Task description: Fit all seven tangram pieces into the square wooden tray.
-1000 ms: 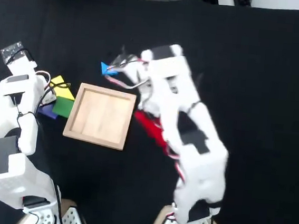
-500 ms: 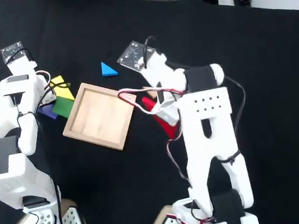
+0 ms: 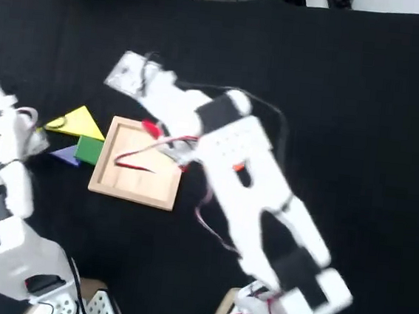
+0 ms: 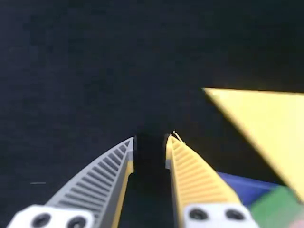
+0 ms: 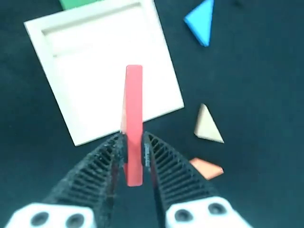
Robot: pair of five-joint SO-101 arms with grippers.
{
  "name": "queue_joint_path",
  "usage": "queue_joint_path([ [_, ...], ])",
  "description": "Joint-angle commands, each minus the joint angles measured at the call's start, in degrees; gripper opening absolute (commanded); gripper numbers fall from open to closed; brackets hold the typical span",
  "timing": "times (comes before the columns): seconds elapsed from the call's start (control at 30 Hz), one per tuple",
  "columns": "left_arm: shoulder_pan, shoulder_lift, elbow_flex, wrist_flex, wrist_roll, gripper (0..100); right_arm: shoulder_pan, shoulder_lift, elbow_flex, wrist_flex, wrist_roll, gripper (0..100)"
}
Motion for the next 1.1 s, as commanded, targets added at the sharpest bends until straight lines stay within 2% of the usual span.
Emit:
queue_joint_path([
  [0.0,-7.87,-2.99,-3.03,0.53,-5.45,12,-2.9,8.84,-12.97,2.11,0.0,1.1],
  [0.13,-10.77,-2.64,-1.63,0.53,-7.03,12,-4.84,20.79,-29.67,9.93,4.66,1.1],
  [0.3,-8.92,-3.08,1.89,0.53,-6.68,12,-7.3,37.58,-48.75,18.73,5.54,1.1],
  [0.43,-6.99,-2.64,3.65,0.35,-2.2,13,-7.65,49.1,-59.38,21.89,7.03,1.1],
  [0.67,-6.64,-3.08,5.85,-2.73,-1.67,13,-10.73,54.55,-60.09,21.89,8.35,1.1],
  [0.93,-6.29,-2.73,5.85,-2.81,-1.67,13,-8.7,54.73,-57.89,21.89,8.44,1.3],
  [1.0,-6.2,-2.73,5.85,-2.81,-1.67,13,-8.09,54.73,-57.89,21.89,8.26,4.7],
  [1.07,-6.2,-2.73,5.85,-2.81,-1.67,13,-7.03,54.46,-57.98,21.8,7.03,13.2],
])
